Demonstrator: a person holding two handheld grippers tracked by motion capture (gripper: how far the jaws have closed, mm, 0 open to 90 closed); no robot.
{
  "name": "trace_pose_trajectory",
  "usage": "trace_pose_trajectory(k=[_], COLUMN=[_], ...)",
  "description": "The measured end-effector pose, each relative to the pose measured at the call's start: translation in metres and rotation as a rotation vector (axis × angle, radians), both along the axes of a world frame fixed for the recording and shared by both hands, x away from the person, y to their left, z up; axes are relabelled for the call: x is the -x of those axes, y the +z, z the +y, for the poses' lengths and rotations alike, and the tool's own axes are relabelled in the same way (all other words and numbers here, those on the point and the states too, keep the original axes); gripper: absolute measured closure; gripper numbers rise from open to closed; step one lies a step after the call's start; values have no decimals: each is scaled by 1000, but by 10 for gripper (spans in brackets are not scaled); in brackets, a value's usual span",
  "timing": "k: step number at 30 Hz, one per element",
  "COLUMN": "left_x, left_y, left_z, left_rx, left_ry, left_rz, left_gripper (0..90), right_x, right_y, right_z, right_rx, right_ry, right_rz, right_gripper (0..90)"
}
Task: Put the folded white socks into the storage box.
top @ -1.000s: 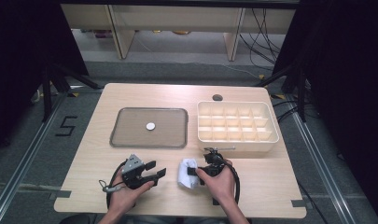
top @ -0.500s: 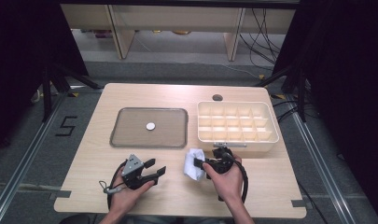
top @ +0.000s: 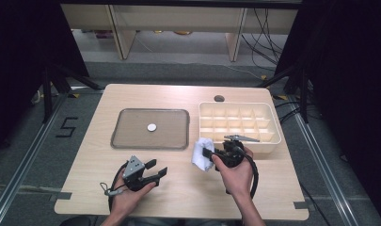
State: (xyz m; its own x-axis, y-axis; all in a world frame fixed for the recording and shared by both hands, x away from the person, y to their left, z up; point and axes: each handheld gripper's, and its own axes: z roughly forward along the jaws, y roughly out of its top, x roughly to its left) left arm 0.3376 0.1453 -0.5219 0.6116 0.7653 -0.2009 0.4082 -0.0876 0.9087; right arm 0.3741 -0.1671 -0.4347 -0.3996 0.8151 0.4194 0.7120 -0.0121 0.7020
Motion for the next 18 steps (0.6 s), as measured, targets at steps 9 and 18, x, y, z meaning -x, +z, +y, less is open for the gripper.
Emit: trace_pose_trajectory(k=[9, 18], left_x=[0, 0], left_y=[0, 0], left_z=[0, 0], left_rx=[7, 6], left_ry=[-5, 5], left_rz=[-9, 5], left_gripper=[401, 398], right_x=[-13, -35], right_y=[18, 29], right_z=[-6, -13], right_rx=[8, 38], right_ry=[-34, -77], right_rz=[-45, -82], right_gripper=[679, 679])
